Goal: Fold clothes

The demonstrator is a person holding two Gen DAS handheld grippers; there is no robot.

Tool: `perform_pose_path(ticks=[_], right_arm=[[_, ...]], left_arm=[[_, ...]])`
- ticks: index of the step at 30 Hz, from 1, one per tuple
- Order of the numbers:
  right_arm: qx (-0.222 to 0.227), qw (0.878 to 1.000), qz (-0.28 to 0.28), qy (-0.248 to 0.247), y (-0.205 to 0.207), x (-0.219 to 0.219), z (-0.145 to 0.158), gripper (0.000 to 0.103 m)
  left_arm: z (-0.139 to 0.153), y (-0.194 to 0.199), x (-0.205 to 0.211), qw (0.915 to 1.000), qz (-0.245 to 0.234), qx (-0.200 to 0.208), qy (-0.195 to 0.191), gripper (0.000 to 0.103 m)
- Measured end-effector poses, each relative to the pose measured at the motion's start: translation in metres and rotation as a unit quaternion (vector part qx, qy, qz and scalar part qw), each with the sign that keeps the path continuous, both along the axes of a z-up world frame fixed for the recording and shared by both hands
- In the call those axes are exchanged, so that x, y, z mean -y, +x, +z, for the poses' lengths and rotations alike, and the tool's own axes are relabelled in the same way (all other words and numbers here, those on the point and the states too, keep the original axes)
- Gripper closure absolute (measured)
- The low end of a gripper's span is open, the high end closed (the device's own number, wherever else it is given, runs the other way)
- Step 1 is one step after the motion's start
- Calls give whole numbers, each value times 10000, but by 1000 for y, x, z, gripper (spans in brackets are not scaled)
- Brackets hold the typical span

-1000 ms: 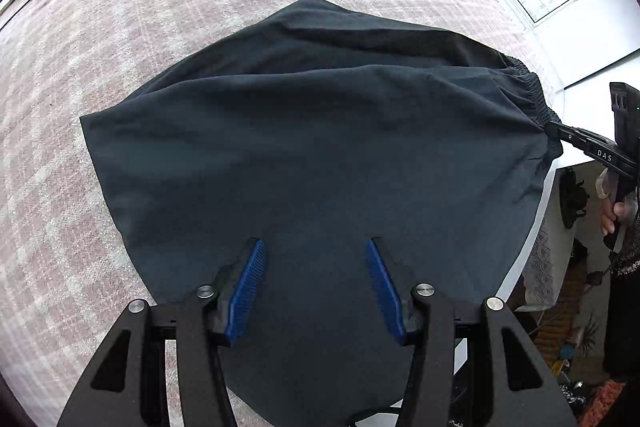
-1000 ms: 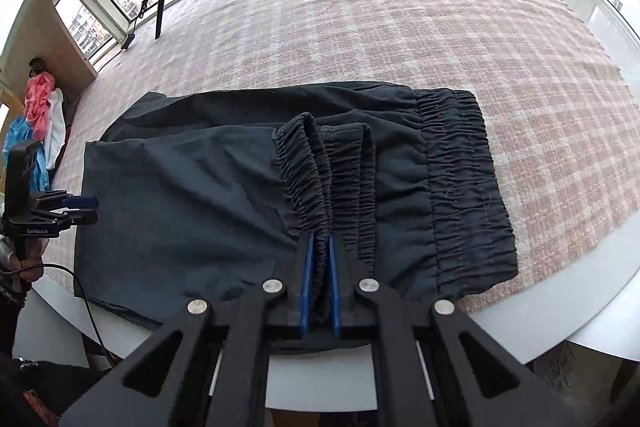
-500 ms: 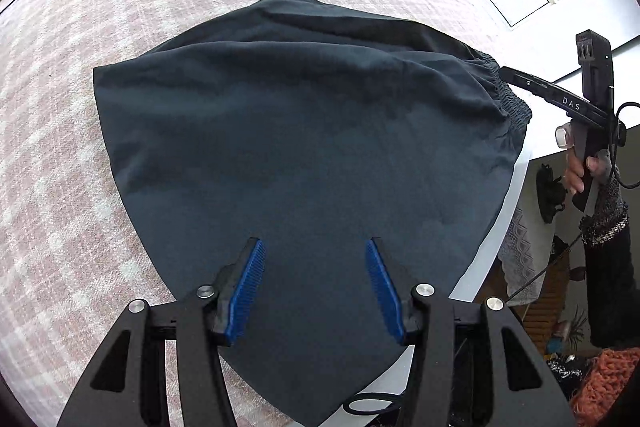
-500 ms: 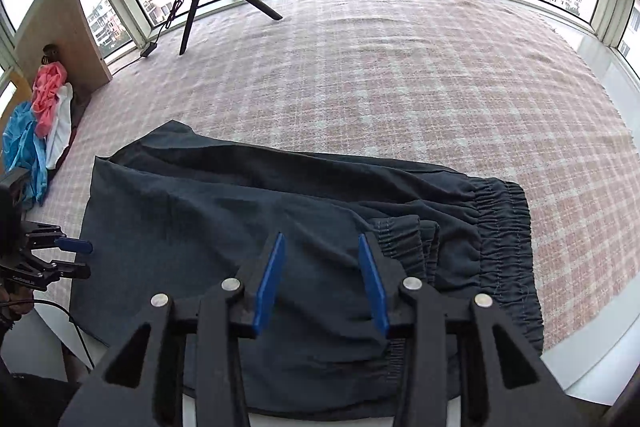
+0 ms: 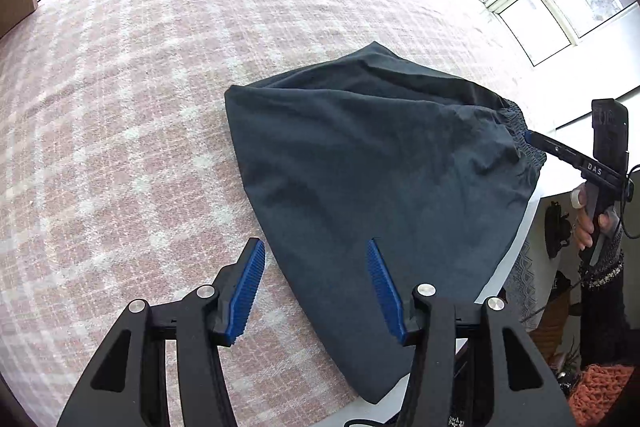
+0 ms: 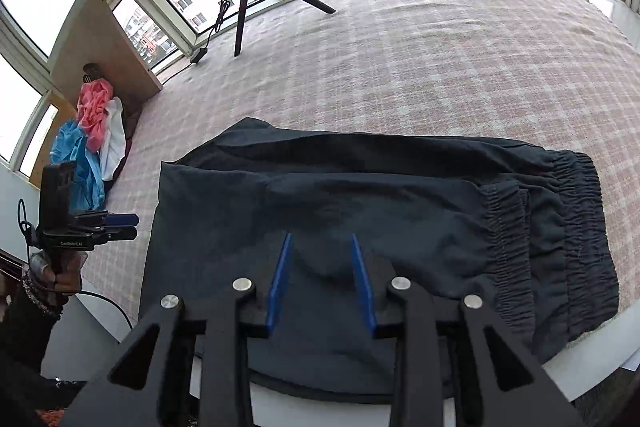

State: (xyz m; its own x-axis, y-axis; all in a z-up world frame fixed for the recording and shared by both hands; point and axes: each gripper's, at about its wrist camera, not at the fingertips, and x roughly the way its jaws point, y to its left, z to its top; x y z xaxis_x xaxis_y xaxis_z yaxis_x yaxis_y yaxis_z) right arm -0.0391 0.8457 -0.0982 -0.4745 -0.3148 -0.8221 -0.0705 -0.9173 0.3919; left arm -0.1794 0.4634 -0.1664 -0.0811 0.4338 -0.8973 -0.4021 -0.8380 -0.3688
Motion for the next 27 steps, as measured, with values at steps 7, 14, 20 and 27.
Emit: perform_pose_path(ticks=[7,14,20,27], right_arm=[[26,9946,828,-623,45,144,-2,61],[663,9937,100,-899,71,233,-53,61],[556,9960,-670,-203,59,279,-64,61],[606,9890,-1147,707,44,312,-77,61]], left_arm=[[-28,-55,-8,9972,-622,226,-351,52],[-43,-65,-18,9903,-1306,463,-124,52],[-46,-77,-21,9847,-1667,498,50,52],[-42,-92,-24,9826,-1794,420,245,52]])
